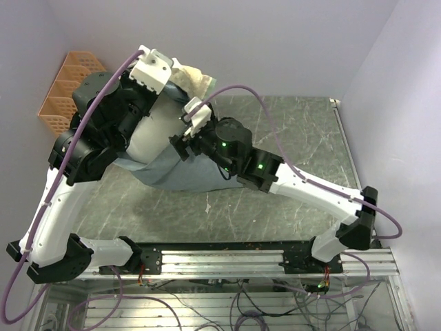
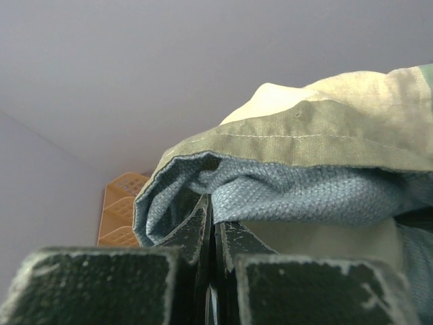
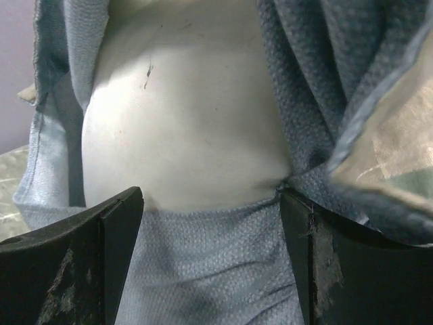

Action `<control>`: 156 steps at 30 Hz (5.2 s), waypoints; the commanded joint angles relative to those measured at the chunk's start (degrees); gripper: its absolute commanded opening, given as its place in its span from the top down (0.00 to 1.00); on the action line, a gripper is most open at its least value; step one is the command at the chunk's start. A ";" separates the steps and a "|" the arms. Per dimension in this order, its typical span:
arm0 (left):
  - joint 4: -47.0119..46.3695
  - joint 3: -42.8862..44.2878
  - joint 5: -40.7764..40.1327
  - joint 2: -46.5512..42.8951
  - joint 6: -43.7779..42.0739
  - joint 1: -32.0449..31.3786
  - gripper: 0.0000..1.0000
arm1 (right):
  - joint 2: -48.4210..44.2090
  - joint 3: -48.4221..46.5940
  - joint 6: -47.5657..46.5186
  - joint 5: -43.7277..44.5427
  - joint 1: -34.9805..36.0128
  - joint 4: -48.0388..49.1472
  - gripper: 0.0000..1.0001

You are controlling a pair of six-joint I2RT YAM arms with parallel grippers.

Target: Remove the pillowcase from the pillow

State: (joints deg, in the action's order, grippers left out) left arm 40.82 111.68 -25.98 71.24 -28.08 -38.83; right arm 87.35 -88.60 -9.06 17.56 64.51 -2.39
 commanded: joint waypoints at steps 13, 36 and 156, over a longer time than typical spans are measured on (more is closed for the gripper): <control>3.19 6.64 2.20 1.10 2.41 -0.19 0.93 | 17.74 -16.96 -1.46 -4.91 -3.14 8.90 0.22; -3.10 -5.49 1.19 -4.47 2.32 -0.18 0.93 | 8.23 8.07 20.89 -37.67 -0.57 33.12 1.00; 14.39 -10.32 30.60 4.28 22.92 9.82 0.93 | -4.11 25.51 19.47 -38.35 18.51 30.93 1.00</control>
State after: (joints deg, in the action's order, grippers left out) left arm 66.35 101.60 9.85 74.19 -6.28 -28.97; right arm 81.89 -62.41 9.06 -7.49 76.34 25.36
